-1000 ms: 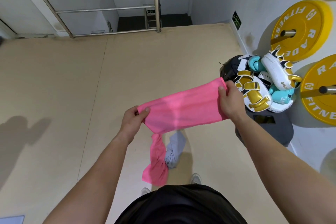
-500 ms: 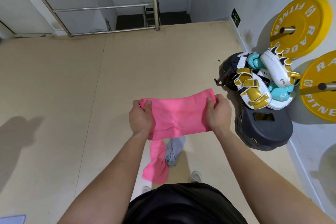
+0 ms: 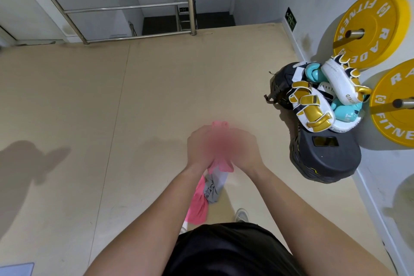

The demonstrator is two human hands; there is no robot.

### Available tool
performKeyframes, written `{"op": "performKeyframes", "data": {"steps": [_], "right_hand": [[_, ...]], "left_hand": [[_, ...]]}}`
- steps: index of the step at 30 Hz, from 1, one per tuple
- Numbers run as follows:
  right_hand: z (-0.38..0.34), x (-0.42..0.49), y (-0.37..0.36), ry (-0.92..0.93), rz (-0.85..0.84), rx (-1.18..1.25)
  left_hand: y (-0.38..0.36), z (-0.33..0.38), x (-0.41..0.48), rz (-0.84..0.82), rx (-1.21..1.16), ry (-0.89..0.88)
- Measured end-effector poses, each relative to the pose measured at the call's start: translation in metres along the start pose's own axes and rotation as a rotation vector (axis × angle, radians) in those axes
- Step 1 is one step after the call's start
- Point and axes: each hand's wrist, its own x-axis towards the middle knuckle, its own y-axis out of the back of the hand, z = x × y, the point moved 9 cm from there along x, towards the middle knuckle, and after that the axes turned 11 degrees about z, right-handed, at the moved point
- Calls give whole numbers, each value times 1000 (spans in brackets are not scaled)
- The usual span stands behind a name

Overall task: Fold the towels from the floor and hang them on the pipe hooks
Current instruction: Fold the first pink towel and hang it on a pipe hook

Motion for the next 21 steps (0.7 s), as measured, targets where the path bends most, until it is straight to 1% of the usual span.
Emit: {"op": "performKeyframes", "data": {"steps": [5, 9, 11, 13, 14, 15, 16, 18, 19, 21], "right_hand": [[-8, -5, -4, 26, -58, 49], [-11, -6, -7, 44, -103, 97], [-16, -7, -8, 61, -153, 104], [-18, -8, -12, 56, -212, 123], [-15, -7, -12, 44, -214, 120], [-10, -3, -9, 40, -171, 95], [-6, 3, 0, 52, -86, 54], [0, 11, 19, 100, 73, -48], [1, 14, 25, 123, 97, -102], [2, 20, 25, 166, 30, -217]], "left_hand": [[6, 7, 1, 6, 30, -11], [3, 8, 1, -53, -32, 13], [2, 8, 2, -83, -35, 9], [6, 8, 6, -68, -23, -6], [9, 8, 10, -57, -28, -12], [11, 10, 13, -55, -28, -25], [13, 12, 15, -65, -22, -42], [12, 16, 18, -137, 24, -91], [11, 19, 16, -191, 60, -125], [9, 26, 12, -293, 135, -218]]}}
